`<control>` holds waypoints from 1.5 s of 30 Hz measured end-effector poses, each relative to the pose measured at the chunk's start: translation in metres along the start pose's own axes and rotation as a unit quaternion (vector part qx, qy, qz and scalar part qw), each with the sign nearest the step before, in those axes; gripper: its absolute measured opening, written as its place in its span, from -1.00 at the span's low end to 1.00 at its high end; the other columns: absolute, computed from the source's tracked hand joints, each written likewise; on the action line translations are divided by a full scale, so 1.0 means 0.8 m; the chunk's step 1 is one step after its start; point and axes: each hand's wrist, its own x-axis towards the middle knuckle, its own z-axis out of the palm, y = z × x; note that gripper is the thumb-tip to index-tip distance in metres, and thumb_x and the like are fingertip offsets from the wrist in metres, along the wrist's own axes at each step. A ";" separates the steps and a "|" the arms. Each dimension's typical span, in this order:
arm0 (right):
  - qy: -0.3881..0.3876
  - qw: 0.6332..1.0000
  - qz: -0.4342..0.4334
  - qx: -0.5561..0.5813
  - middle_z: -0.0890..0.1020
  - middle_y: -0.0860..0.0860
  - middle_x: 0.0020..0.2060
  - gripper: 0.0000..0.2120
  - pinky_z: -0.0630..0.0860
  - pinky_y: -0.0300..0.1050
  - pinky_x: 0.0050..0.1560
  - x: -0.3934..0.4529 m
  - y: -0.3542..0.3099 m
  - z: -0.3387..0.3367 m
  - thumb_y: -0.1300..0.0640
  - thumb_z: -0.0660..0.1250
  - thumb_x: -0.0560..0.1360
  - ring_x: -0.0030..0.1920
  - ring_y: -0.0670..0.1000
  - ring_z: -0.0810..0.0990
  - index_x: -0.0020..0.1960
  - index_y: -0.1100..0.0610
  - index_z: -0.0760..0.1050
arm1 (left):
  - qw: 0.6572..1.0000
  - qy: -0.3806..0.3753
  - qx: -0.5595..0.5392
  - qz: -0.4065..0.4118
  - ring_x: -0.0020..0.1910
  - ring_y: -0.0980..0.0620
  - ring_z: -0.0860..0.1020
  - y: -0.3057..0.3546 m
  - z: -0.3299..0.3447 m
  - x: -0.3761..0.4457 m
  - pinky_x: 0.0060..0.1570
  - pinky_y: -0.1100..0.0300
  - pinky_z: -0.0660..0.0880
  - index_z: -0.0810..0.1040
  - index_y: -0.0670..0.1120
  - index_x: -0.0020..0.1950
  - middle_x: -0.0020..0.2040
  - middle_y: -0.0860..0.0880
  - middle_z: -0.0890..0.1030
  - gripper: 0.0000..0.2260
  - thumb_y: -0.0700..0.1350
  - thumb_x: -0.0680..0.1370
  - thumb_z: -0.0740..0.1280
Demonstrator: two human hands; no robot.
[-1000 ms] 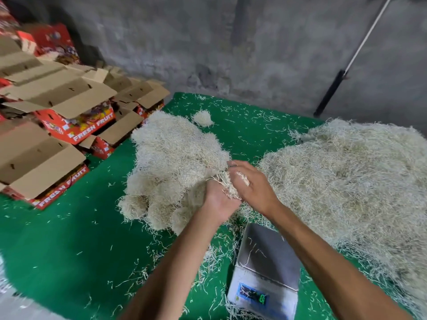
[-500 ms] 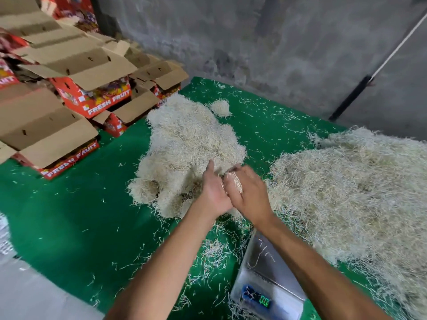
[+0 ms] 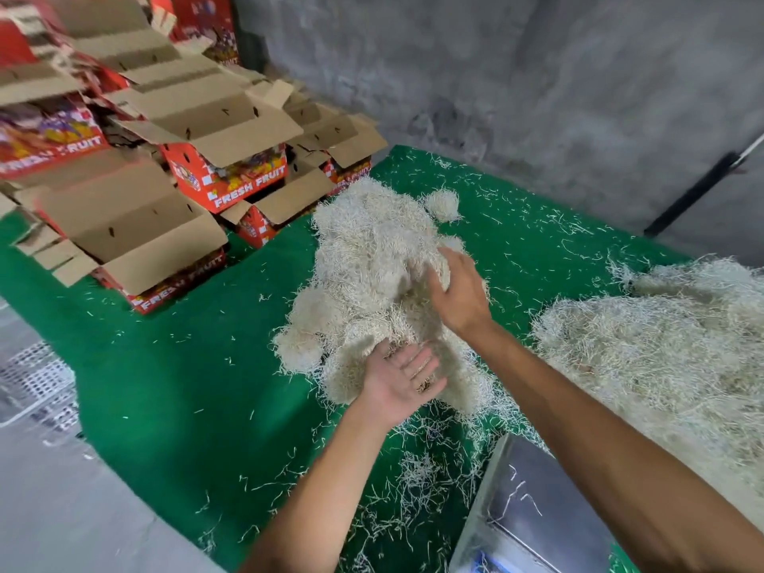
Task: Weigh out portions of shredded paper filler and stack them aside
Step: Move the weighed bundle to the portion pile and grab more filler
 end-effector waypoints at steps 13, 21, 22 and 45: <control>0.063 0.980 0.175 0.068 0.44 0.09 0.50 -0.50 0.44 0.06 0.41 -0.173 0.190 -0.064 -0.04 0.20 0.70 0.46 0.09 0.45 0.58 0.13 0.27 | 0.919 -0.078 0.386 -0.006 0.25 -0.04 0.59 -0.118 0.081 0.072 0.32 -0.04 0.51 0.50 -0.09 0.39 0.32 -0.08 0.60 -0.66 0.05 0.70 0.18; -0.040 0.978 0.201 -0.025 0.47 0.08 0.45 -0.51 0.39 -0.20 0.35 -0.223 0.307 -0.054 0.19 0.37 0.62 0.41 0.12 0.51 0.51 0.08 0.34 | 0.868 -0.021 0.496 0.018 0.27 -0.06 0.51 -0.201 0.109 0.158 0.00 0.02 0.67 0.31 0.02 0.54 0.53 -0.10 0.33 -0.63 -0.02 0.72 0.16; -0.051 0.980 0.189 -0.025 0.43 0.08 0.49 -0.45 0.35 -0.28 0.37 -0.214 0.317 -0.053 0.21 0.39 0.61 0.39 0.09 0.53 0.54 0.08 0.31 | 0.860 -0.004 0.509 0.029 0.30 -0.08 0.49 -0.207 0.114 0.169 -0.03 0.04 0.67 0.32 0.05 0.53 0.54 -0.08 0.30 -0.64 0.01 0.72 0.14; 0.152 0.958 0.182 0.161 0.59 -0.10 0.24 -0.56 0.67 -0.10 -0.12 -0.147 0.354 -0.070 -0.24 0.12 0.68 -0.11 -0.14 0.63 0.44 -0.06 0.45 | 0.844 0.078 0.527 0.058 0.30 0.00 0.44 -0.197 0.167 0.221 0.28 0.06 0.37 0.43 -0.04 0.47 0.53 -0.11 0.36 -0.57 0.07 0.63 0.30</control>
